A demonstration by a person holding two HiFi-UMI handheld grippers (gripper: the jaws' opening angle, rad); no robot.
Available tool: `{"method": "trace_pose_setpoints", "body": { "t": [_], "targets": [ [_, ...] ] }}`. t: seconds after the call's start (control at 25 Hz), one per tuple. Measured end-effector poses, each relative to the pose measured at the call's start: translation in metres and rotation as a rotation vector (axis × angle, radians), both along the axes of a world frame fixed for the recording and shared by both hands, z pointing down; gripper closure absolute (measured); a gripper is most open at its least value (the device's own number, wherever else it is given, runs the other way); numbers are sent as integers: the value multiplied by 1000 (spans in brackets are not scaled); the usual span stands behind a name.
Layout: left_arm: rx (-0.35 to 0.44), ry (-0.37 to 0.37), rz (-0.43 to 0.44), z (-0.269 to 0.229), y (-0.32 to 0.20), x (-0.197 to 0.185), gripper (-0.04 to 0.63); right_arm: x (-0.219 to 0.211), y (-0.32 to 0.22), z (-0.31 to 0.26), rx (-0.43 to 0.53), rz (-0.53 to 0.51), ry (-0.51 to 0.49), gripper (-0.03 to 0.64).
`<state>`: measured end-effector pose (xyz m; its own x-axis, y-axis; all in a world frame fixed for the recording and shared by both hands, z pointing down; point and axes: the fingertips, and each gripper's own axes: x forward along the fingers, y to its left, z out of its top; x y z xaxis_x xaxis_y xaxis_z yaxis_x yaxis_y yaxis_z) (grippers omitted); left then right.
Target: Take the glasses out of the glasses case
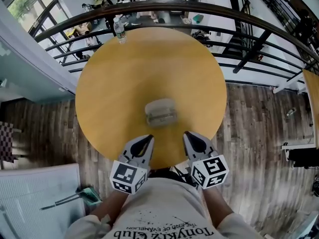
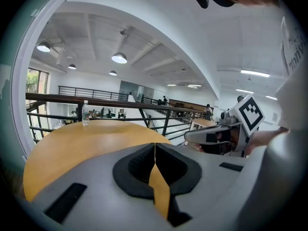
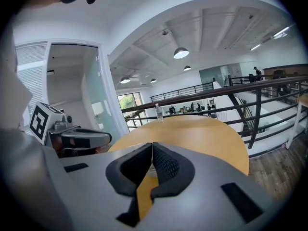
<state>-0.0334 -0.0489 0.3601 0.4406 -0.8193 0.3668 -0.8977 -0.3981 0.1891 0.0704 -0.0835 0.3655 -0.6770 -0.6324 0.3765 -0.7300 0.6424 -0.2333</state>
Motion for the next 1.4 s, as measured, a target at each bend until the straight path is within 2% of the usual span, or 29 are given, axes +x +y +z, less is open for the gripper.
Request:
{"method": "trace_pose_setpoints", "body": {
  "t": [0.24,0.68,1.04,1.4],
  "targets": [
    [-4,-12,56,2,-6,-12,571,-10,0,2,11,24,18,591],
    [-34,-34,152,19,-24,-18,571,-27,-6,15,-44,25,26,591],
    [-83,-71,204,46,-44,-20,571,-32,-23,31,-75,16,47,591],
    [-90,-108,249,77,-63,-20,571,-39,-31,58,-121,1,56,591]
  ]
}}
